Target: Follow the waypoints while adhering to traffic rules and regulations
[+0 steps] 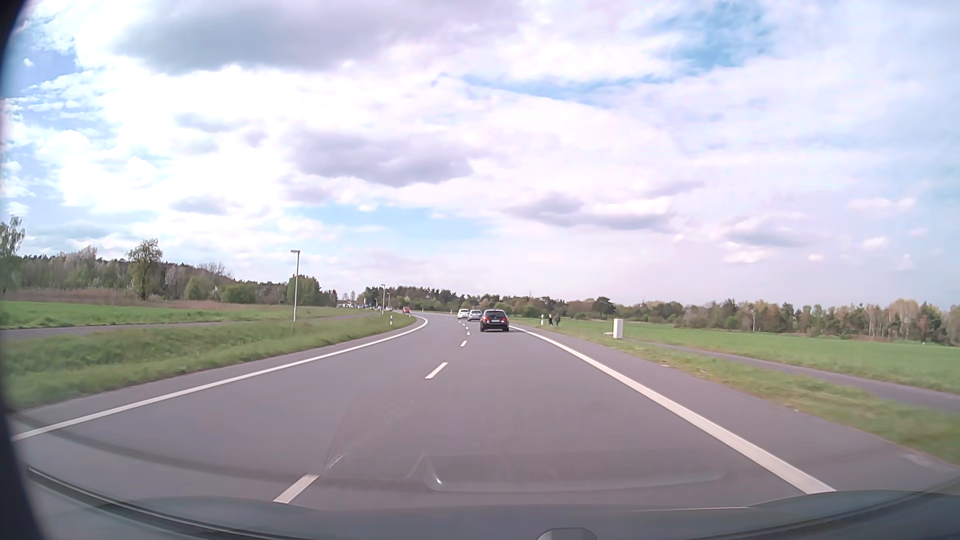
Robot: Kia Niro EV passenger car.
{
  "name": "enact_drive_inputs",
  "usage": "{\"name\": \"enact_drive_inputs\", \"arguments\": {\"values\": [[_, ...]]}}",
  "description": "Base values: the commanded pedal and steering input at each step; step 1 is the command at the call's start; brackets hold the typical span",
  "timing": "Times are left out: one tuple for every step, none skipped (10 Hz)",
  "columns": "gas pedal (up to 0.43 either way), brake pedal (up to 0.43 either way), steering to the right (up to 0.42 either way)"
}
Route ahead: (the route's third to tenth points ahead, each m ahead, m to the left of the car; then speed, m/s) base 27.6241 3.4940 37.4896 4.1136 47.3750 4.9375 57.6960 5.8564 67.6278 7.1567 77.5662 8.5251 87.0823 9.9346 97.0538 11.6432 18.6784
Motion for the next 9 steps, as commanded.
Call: {"name": "enact_drive_inputs", "arguments": {"values": [[0.098, 0.000, -0.008], [0.087, 0.000, -0.008], [0.087, 0.000, -0.010], [0.079, 0.000, -0.010], [0.079, 0.000, -0.011], [0.079, 0.000, -0.010], [0.079, 0.000, -0.010], [0.079, 0.000, -0.011], [0.079, 0.000, -0.010]]}}
